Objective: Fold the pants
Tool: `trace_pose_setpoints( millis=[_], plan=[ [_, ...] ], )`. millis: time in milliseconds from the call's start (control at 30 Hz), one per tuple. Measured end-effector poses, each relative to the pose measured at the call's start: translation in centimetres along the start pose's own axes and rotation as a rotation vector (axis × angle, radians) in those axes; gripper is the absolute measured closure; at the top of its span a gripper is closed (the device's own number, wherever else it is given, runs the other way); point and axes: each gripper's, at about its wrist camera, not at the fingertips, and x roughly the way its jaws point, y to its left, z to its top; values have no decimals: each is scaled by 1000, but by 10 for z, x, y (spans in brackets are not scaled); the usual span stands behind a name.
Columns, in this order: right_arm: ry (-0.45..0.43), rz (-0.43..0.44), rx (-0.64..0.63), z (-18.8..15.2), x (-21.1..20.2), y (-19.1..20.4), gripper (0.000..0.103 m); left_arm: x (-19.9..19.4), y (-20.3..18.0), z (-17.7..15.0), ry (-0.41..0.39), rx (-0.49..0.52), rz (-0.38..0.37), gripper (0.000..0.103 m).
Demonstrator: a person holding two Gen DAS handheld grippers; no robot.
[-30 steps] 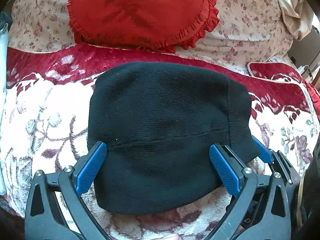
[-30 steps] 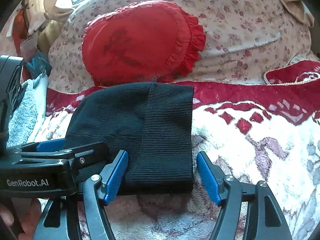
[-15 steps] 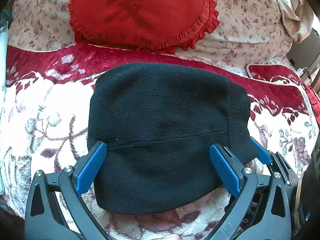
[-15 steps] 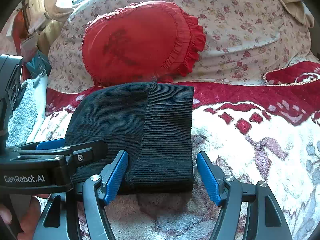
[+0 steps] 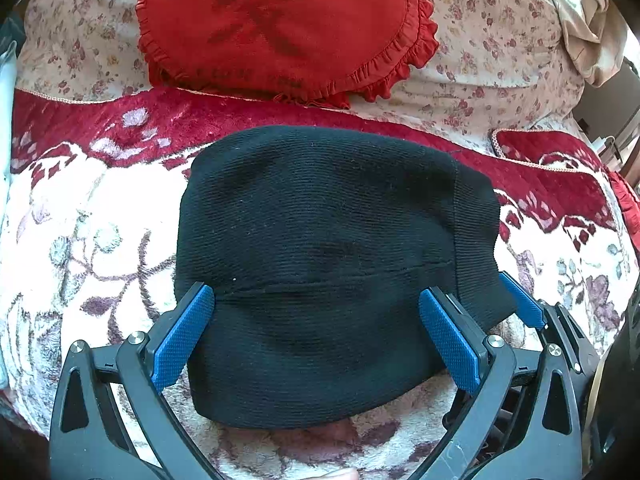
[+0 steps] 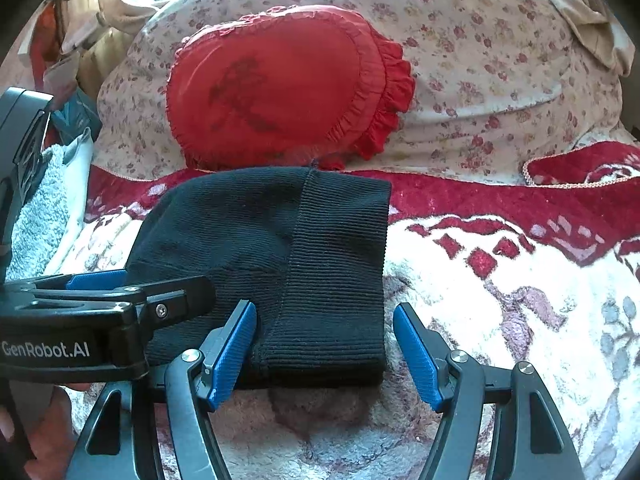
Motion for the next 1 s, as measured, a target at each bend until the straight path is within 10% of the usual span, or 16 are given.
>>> trace_pose_setpoints(
  millis=[633, 1000],
  plan=[
    [-117, -2, -105, -10, -49, 12, 40, -48, 55, -18, -119, -179, -121, 1],
    [-123, 15, -196, -41, -89, 18, 40, -97, 22, -67, -234, 57, 50, 1]
  ],
)
